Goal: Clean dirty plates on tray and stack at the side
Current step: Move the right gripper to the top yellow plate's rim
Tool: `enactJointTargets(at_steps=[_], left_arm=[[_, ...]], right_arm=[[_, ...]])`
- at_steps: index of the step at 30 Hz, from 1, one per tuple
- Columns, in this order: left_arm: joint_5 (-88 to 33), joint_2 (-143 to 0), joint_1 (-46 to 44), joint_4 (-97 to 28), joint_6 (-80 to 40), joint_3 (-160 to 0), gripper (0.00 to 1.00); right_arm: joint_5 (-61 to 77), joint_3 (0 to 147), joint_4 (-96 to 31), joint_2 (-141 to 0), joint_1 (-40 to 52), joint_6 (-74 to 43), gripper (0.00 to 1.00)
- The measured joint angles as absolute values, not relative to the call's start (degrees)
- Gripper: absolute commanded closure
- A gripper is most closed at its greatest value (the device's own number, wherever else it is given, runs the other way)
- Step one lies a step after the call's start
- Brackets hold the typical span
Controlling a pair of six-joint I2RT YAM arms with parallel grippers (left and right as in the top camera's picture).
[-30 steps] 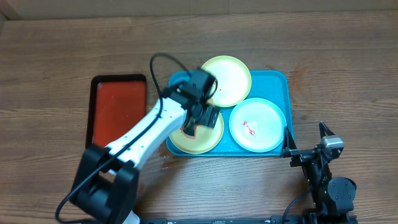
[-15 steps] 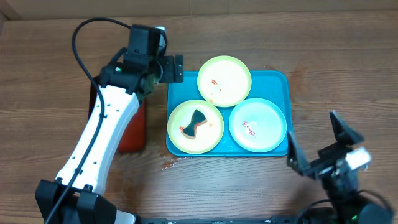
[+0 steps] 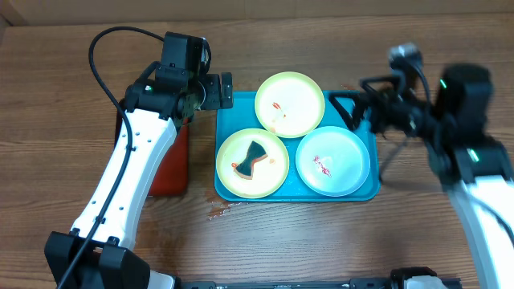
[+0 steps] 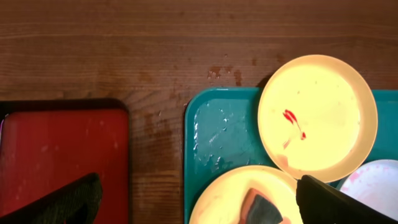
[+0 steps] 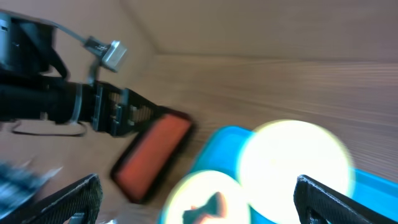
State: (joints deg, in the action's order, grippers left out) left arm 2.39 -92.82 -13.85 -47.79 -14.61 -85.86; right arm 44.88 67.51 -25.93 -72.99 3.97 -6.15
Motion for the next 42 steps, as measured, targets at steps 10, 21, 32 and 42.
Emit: enactJointTargets(at_steps=[10,21,32,42], left_arm=[[2.2,-92.9,-13.8,-49.4,-14.6,-85.9,0.0],[2.2,-92.9,-13.8,-49.6,-14.6,-85.9,0.0],[1.4,-92.9,-13.8,-52.9,-14.7,-85.9,0.21],[-7.2,-95.4,-13.8,-53.5,-12.1,-85.9,0.26]], right_arm=[[43.0,67.6,-22.7,-88.5,14.5,-11.7,0.0],[22.0,78.8,-41.3,-103.8,25.7,-13.1,0.0],[12.2,78.7,-41.0,-107.8,27.8,-9.4,0.34],[12.7,73.4,-35.7,-107.8,27.8,-7.9,0.44]])
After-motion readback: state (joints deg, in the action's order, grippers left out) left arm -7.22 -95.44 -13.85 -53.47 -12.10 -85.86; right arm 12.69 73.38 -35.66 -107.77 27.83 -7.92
